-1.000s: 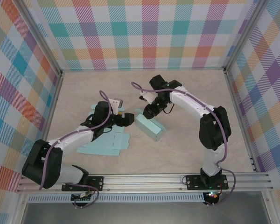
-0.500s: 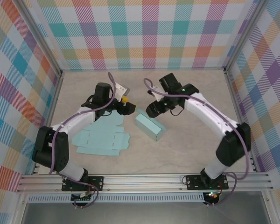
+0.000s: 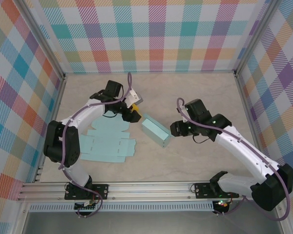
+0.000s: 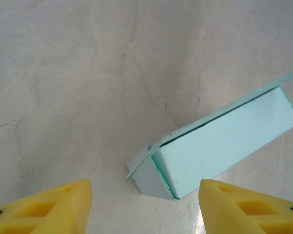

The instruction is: Fold the paper box

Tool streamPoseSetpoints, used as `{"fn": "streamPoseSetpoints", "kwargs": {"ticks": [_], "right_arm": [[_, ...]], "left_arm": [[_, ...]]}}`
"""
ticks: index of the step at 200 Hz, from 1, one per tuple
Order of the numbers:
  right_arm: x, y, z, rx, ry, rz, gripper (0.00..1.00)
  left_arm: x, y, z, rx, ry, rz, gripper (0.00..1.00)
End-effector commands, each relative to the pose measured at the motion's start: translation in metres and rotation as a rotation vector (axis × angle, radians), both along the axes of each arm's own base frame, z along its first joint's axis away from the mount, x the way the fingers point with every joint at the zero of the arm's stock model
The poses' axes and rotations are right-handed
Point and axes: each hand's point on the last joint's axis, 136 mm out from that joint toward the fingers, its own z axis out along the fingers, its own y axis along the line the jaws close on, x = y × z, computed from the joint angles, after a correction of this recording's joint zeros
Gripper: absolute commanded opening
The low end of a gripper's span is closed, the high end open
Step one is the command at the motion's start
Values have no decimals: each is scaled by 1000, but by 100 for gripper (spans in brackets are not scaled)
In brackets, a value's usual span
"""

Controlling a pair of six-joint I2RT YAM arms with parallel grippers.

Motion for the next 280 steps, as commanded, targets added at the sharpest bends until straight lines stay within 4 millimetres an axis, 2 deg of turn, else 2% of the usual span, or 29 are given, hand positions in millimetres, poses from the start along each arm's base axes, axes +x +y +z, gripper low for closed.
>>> {"fn": "streamPoseSetpoints", "kwargs": {"ticks": [1, 93, 124, 144, 171, 192, 196, 205, 242, 280], "right_arm": [[3, 4, -1, 31, 1, -61, 52], [1, 24, -19, -38, 38, 6, 50], [2, 23, -24, -60, 44, 4, 47], [2, 25, -26, -62, 47, 13, 46], [3, 27, -32, -78, 54, 18, 43], [6, 27, -37, -96, 56, 14, 40], [7, 26, -37, -99, 55, 14, 40], [9, 27, -39, -104, 55, 12, 39], [15, 22, -42, -143, 44, -12, 30], [22, 16, -40, -181, 14, -36, 24]], "left_arm": [[-10, -5, 4, -5, 12, -101, 59], [-6, -26, -6, 46, 49, -176, 56], [-7, -34, -9, 49, 66, -194, 44], [-7, -37, -11, 62, 69, -197, 42], [-9, -39, -13, 71, 76, -190, 29], [-9, -39, -11, 65, 77, -180, 27], [-10, -39, -11, 65, 78, -178, 23], [-11, -39, -9, 63, 76, -174, 22], [-13, -39, -5, 46, 61, -138, 7], [-11, -40, 3, 16, 27, -45, 3]]}}
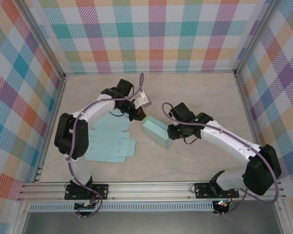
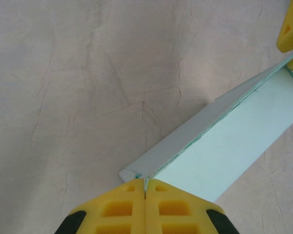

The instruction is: Fold the paper box

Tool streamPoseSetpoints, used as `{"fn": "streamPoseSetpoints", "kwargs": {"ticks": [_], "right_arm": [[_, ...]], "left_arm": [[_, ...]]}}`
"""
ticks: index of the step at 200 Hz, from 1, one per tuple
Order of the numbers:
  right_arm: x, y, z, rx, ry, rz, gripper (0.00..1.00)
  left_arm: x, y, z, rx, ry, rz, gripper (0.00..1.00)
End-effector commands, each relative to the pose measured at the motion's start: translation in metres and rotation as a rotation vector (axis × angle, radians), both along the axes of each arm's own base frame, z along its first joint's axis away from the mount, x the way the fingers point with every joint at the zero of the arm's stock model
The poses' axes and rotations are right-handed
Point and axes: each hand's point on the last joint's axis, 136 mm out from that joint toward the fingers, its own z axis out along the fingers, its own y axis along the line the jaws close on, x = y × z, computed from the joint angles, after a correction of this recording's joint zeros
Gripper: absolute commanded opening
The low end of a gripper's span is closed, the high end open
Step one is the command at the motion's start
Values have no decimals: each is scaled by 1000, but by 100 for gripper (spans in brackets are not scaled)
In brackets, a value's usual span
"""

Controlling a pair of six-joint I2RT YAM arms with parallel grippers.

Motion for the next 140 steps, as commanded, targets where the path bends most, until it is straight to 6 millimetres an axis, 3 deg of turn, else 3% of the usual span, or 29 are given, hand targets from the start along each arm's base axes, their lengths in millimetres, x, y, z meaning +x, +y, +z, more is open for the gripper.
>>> {"fn": "streamPoseSetpoints", "kwargs": {"ticks": [1, 87, 140], "right_arm": [[13, 1, 13, -18, -62, -8, 24], [43, -3, 12, -124, -143, -29, 26], [57, -7, 16, -156, -188, -45, 42]], "left_arm": [[0, -6, 22, -44, -52, 60, 2], [3, -5, 20, 119, -172, 452, 1], [-8, -1, 17, 147, -210, 508, 2]]}}
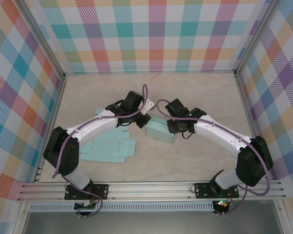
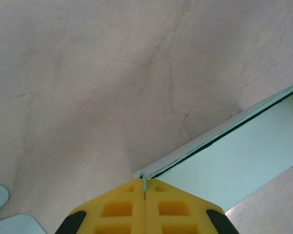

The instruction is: Fold the paper box

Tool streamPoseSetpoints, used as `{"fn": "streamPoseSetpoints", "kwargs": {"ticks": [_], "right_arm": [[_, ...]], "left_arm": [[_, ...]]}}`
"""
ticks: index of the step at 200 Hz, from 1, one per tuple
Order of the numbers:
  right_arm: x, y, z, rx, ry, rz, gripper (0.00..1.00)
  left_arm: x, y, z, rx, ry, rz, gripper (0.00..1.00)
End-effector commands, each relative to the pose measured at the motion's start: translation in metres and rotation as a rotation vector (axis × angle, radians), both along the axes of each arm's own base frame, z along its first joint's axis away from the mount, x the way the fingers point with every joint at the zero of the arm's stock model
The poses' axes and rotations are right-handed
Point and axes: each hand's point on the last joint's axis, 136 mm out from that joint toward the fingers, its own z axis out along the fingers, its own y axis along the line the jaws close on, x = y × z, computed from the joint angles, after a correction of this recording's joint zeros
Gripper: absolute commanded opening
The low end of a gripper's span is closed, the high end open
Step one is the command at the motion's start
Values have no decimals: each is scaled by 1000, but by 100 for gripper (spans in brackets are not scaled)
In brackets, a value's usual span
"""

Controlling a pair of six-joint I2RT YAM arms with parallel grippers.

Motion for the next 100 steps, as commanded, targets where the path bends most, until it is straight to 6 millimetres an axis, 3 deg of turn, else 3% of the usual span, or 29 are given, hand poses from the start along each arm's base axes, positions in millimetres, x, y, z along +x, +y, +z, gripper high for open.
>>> {"fn": "streamPoseSetpoints", "kwargs": {"ticks": [1, 38, 100], "right_arm": [[16, 6, 18, 23, -73, 4, 42], [23, 3, 30, 85, -103, -11, 52], [14, 5, 50, 305, -111, 83, 55]], "left_arm": [[1, 9, 10, 6, -53, 69, 2], [-4, 10, 8, 20, -57, 54, 3], [-5, 13, 10, 38, -82, 74, 3]]}}
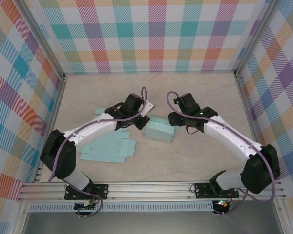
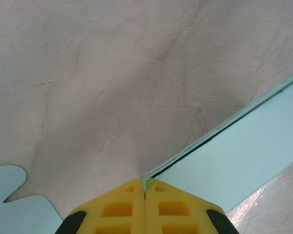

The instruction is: Fold the paper box

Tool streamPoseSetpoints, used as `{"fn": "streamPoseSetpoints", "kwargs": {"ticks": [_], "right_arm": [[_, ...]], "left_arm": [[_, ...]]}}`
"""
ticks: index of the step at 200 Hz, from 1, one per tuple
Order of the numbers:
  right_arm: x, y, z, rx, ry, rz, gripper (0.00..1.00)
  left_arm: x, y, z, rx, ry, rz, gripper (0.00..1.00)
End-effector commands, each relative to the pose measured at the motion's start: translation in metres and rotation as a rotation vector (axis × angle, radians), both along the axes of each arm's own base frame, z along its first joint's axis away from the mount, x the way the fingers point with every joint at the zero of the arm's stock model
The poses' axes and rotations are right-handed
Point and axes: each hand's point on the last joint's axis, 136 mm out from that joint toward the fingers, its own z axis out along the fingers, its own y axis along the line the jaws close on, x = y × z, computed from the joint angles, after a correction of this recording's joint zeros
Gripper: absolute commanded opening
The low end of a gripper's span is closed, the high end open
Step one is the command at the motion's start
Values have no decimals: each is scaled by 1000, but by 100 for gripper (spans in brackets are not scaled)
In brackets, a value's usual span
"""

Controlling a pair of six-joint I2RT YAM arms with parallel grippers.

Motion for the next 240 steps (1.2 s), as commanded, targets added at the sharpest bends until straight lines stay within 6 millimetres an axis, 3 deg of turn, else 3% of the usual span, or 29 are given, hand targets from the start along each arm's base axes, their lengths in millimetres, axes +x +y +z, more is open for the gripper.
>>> {"fn": "streamPoseSetpoints", "kwargs": {"ticks": [1, 30, 50, 149, 183, 210, 240], "right_arm": [[-7, 12, 11, 113, -13, 101, 54], [-12, 5, 5, 122, 38, 126, 54], [-18, 12, 5, 137, 71, 175, 45], [-23, 13, -13, 147, 93, 190, 46], [-20, 15, -20, 149, 121, 174, 35], [-16, 16, -21, 154, 133, 145, 21], [-11, 15, -21, 155, 146, 95, 15]], "left_arm": [[-1, 4, 8, 0, -40, 22, 3], [-2, 5, 7, -2, -44, 35, 3], [-1, 5, 7, -7, -44, 54, 3], [0, 16, 9, -20, -55, 146, 3], [-1, 16, 8, -35, -50, 160, 3], [0, 17, 9, -51, -51, 192, 3], [2, 19, 12, -98, -41, 271, 3]]}}
